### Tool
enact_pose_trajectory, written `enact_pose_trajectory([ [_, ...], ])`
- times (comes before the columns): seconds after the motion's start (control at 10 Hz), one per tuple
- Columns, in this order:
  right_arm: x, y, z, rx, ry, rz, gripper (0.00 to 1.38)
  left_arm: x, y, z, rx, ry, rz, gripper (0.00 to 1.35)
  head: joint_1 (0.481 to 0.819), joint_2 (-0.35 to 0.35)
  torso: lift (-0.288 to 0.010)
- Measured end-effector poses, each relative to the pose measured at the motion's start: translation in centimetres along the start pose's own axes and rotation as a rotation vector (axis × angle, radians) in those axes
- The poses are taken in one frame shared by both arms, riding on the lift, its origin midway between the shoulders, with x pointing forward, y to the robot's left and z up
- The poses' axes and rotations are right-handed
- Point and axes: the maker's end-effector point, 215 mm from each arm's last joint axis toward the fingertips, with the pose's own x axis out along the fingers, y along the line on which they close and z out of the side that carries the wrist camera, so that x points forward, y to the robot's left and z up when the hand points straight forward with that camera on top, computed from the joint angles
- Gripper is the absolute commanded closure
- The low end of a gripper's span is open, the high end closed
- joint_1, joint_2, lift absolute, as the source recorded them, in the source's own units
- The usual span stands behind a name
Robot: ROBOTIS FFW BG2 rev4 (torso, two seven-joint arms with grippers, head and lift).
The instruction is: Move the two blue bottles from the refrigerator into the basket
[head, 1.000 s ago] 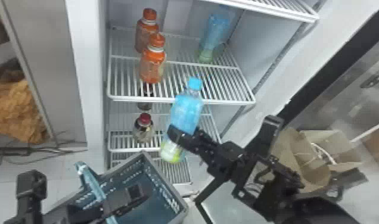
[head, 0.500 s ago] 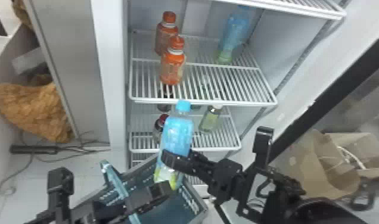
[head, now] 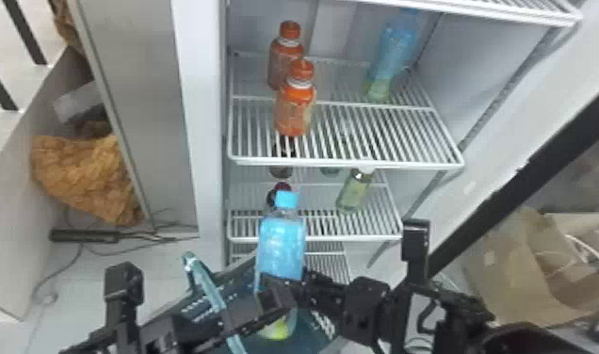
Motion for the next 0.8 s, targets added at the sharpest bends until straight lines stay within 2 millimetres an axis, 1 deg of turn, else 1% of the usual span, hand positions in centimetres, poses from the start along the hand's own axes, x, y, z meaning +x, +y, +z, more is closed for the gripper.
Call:
enact_pose_trajectory([
  [0.1, 0.0, 0.1, -0.7, 0.012, 0.02, 0.003, 0.29, 0.0, -0.1, 0.1, 0.002, -0.001, -0.001, 1.2, 0.695, -0.198, -0.01],
  [0.2, 0.0, 0.1, -1.0, 0.016, 0.028, 0.004, 0.05, 0.0, -0.1, 0.2, 0.004, -0.002, -0.002, 1.2, 0.695, -0.197, -0.01],
  [0.4, -0.2, 0.1, -0.9, 0.017, 0.025, 0.004, 0.14, 0.0, -0.2, 0.3, 0.004, -0.006, -0.004, 1.2, 0.695, -0.197, -0.01],
  [0.6, -0.4, 0.1, -0.7, 0.015, 0.018, 0.001, 0.15, -0.1, -0.1, 0.2, 0.002, -0.009, -0.006, 1.2, 0.695, -0.202, -0.01],
  [0.7, -0.6, 0.1, -0.1, 0.003, 0.001, -0.002, 0.15, -0.1, -0.2, 0.2, 0.002, -0.01, -0.006, 1.2, 0.695, -0.203, -0.01],
  [0.8, -0.9, 0.0, 1.1, -0.022, -0.03, -0.011, 0.15, 0.0, -0.2, 0.3, 0.003, -0.011, -0.007, 1.2, 0.695, -0.206, -0.01],
])
